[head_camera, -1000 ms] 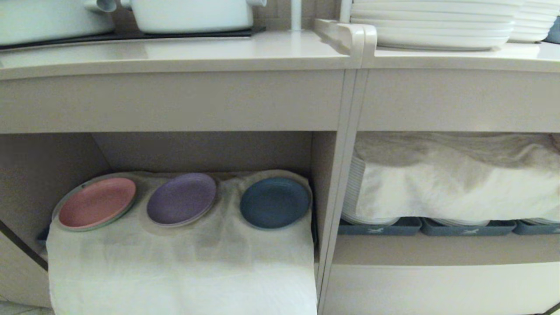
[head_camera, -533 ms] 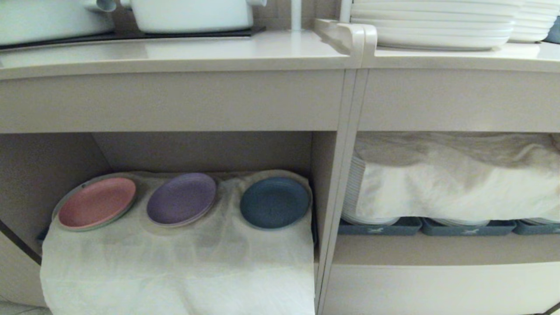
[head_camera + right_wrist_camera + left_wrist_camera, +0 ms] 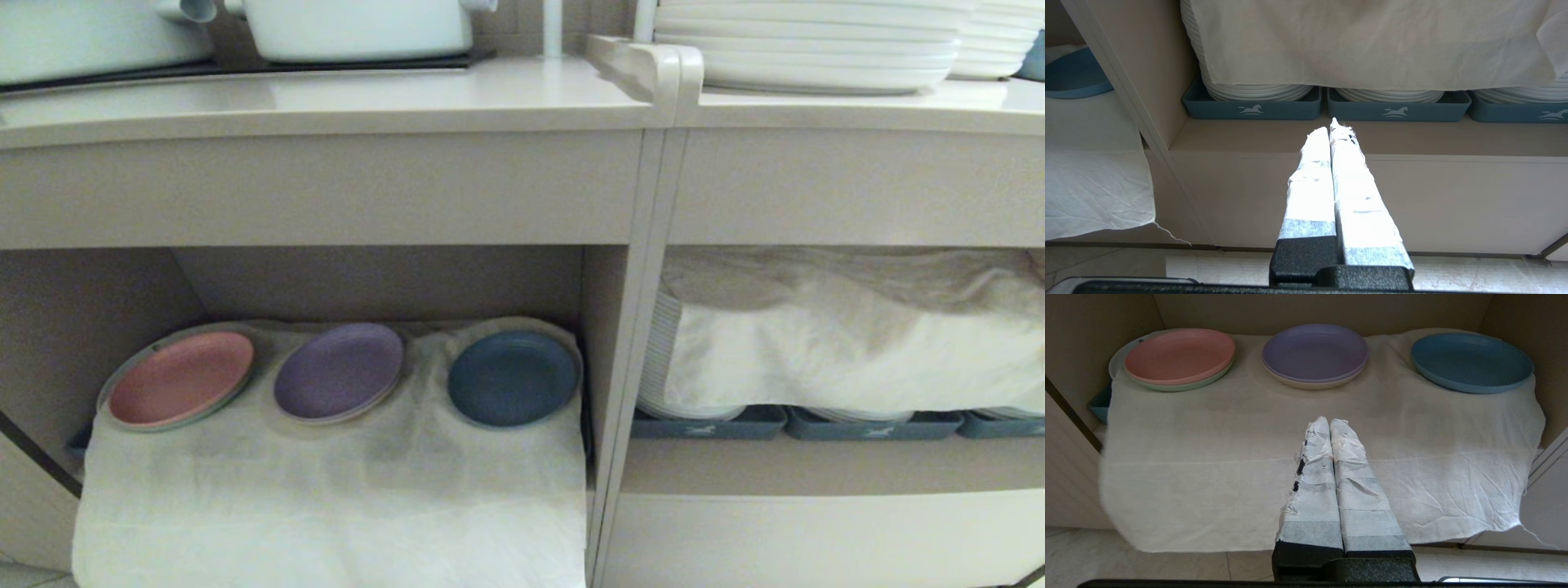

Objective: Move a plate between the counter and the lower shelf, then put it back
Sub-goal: Pick up the plate in the cupboard

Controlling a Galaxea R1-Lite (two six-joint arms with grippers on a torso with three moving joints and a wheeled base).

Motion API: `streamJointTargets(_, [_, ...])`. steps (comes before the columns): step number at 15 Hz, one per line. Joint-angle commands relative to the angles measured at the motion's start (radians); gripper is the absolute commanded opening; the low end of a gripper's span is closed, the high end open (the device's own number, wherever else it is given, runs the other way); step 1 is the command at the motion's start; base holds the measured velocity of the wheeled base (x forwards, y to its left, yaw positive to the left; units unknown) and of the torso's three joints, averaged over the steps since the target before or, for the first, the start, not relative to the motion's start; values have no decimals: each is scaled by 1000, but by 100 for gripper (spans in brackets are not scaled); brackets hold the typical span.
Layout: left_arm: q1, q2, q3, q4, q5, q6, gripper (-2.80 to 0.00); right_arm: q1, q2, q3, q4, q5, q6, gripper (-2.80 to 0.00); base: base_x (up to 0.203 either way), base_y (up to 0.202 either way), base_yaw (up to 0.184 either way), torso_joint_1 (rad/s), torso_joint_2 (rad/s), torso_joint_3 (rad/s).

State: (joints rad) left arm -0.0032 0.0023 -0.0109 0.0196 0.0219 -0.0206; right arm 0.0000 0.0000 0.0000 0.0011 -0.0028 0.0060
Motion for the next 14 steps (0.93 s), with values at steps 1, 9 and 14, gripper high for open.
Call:
streamJointTargets(1, [0, -2, 0, 0, 0, -1, -280, 0, 0, 0, 0, 0, 0, -280, 0, 0, 0, 0, 0, 0])
streamJointTargets(9, [0, -2, 2, 0, 2, -14, -280, 0, 0, 0, 0, 0, 0, -280, 0, 0, 0, 0, 0, 0])
streamJointTargets(14, [0, -2, 2, 0, 0, -12, -280, 0, 0, 0, 0, 0, 0, -280, 0, 0, 0, 0, 0, 0])
